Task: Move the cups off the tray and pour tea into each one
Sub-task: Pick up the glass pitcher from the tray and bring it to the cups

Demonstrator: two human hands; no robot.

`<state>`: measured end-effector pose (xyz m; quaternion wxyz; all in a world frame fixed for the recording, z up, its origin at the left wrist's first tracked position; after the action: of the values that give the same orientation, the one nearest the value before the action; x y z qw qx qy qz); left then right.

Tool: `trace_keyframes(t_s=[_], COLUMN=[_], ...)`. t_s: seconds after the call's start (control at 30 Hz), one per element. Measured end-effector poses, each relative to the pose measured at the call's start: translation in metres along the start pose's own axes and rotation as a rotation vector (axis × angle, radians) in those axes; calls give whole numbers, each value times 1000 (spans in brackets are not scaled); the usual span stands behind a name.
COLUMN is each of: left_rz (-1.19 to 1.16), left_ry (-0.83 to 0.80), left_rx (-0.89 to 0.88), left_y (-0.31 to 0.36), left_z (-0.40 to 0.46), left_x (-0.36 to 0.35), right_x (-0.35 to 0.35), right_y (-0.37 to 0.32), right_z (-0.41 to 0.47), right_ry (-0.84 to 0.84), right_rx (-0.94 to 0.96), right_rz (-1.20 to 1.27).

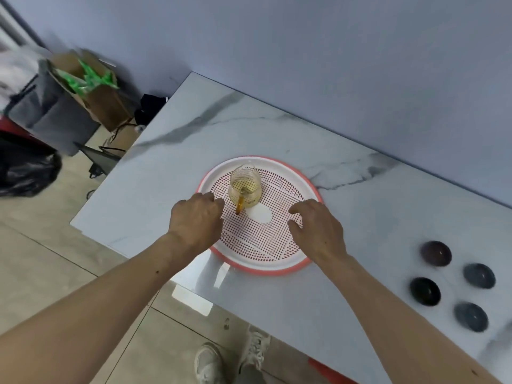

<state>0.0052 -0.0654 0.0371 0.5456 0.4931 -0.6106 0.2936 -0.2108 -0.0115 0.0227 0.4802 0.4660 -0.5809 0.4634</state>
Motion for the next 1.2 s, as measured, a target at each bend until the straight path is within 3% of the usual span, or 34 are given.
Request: trace_keyframes(t_s=[0.4, 0.77, 0.87, 1.0, 1.2], left_rz=[1, 53, 56, 65, 74], left_ry=[-42, -109, -107, -105, -120], left_rx=[-123, -297, -324, -361, -387], left_y=[-62, -92, -92, -87, -77], left_z=[49, 71, 73, 74, 74], left_x=[-17, -57, -62, -62, -54], right_x=[-50, -104, -112, -121, -120], right_y=[-74, -102, -105, -108, -94], right_z=[40, 46, 41, 34, 20], right_ry=[-22, -209, -268, -211, -113], right_rx=[-105, -331, -380, -551, -614], right_rz=[46, 186, 491, 1005, 1062])
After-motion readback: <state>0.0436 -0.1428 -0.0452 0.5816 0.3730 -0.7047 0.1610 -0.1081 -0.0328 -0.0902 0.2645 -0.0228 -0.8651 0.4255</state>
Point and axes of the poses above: each hand's wrist, its own z-axis towards the middle knuckle, its own x-axis out of the back of the hand, y = z × x, the point moved 4 cm from there along z, towards the middle knuckle, and after that the axes turned 15 degrees about -z, right-handed, at the moved point
